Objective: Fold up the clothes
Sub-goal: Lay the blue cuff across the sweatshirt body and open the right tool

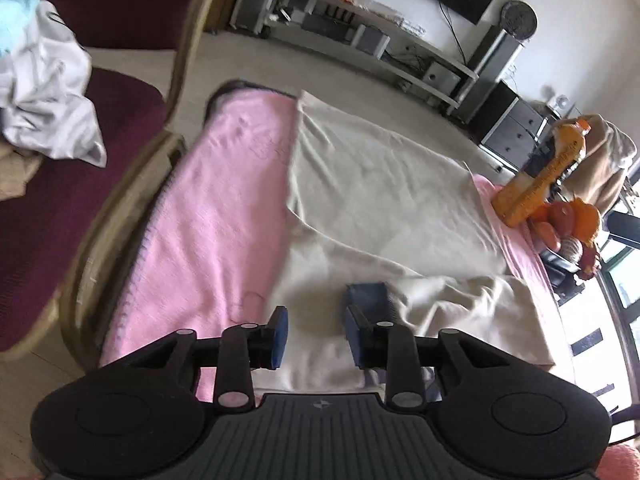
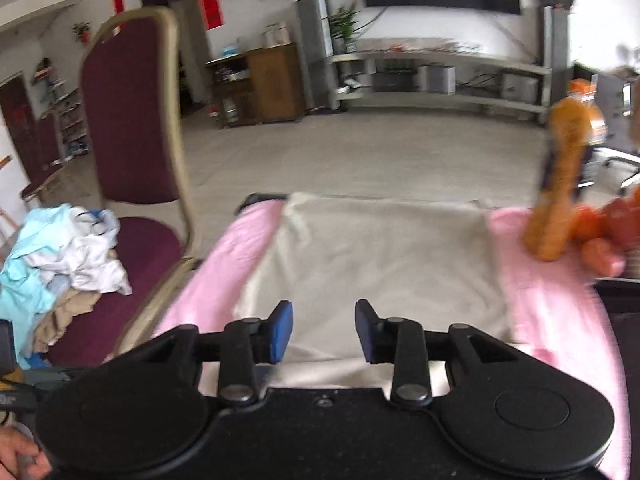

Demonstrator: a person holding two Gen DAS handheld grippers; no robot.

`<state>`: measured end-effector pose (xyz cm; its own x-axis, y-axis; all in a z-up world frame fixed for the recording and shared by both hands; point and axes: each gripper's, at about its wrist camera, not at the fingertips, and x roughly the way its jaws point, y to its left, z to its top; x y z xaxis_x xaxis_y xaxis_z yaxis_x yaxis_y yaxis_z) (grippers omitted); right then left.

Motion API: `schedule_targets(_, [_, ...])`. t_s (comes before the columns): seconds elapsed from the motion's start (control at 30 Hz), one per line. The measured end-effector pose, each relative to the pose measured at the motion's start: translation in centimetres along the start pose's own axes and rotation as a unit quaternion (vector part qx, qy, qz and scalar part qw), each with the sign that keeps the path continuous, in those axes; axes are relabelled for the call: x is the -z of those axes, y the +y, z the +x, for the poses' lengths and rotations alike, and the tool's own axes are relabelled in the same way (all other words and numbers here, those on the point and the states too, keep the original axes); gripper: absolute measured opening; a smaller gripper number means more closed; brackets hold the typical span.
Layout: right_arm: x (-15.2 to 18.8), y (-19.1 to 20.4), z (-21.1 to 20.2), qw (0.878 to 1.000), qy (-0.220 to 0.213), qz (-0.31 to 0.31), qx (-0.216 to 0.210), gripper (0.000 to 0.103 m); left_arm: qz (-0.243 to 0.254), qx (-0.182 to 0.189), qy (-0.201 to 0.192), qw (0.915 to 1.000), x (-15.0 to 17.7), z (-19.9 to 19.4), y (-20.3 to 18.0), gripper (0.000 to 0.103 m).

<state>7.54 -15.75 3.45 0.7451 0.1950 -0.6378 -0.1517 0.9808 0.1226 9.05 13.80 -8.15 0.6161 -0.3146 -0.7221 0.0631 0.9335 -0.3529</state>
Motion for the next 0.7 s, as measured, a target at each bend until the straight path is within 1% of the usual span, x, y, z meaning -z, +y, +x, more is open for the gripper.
schedule_targets(0.03, [0.1, -1.4, -0.7, 1.000, -0.005, -0.007, 0.015, 0.038, 0.004, 0.002, 0.005, 1.0000, -0.1, 0.3, -0.4, 0.030])
schedule_targets(0.07, [0.1, -2.7, -1.3, 0.999, -0.010, -0.017, 0.031, 0.043, 0.010, 0.001, 0.009, 0.9999, -0.2, 0.6, -0.9, 0.031])
schedule_targets(0.13, [1.0, -4.5, -2.1, 0.997, -0.017, -0.038, 0.064, 0.045, 0.025, -0.007, 0.019, 0.9995, -0.5, 1.8, -2.2, 0.033])
schedule_targets(0.2, [2.1, -5.9, -0.9, 0.995, -0.008, -0.048, 0.087, 0.045, 0.026, -0.014, 0.042, 0.9987, -0.8, 3.8, -2.9, 0.034])
schedule_targets(0.23, [2.6, -6.4, 0.2, 0.995, 0.002, -0.050, 0.092, 0.045, 0.017, -0.018, 0.057, 0.9981, -0.8, 4.8, -2.8, 0.034])
schedule_targets(0.3, [4.5, -7.6, 2.4, 0.995, 0.028, -0.035, 0.091, 0.045, -0.004, -0.022, 0.085, 0.9961, -0.9, 6.8, -2.5, 0.033])
schedule_targets(0.4, [7.4, -10.1, 5.0, 0.997, 0.046, 0.047, 0.043, 0.045, -0.048, -0.009, 0.100, 0.9938, -0.8, 8.2, -1.3, 0.033])
schedule_targets(0.47, [9.1, -11.9, 6.7, 0.992, 0.061, 0.108, 0.012, 0.045, -0.069, 0.000, 0.103, 0.9923, -1.0, 8.8, -0.7, 0.033])
schedule_targets(0.5, [9.5, -12.7, 7.4, 0.987, 0.081, 0.138, 0.012, 0.044, -0.075, 0.003, 0.103, 0.9918, -1.1, 9.2, -0.6, 0.033])
schedule_targets(0.57, [9.7, -13.5, 8.0, 0.983, 0.096, 0.159, 0.012, 0.044, -0.082, 0.007, 0.102, 0.9914, -1.3, 9.9, -0.5, 0.033])
schedule_targets(0.63, [9.7, -13.6, 8.1, 0.983, 0.096, 0.159, 0.007, 0.044, -0.081, 0.014, 0.101, 0.9915, -1.6, 10.5, -0.8, 0.032])
schedule_targets(0.7, [9.9, -13.4, 8.5, 0.982, 0.105, 0.156, 0.009, 0.041, -0.070, 0.019, 0.101, 0.9922, -1.7, 10.9, -1.3, 0.030])
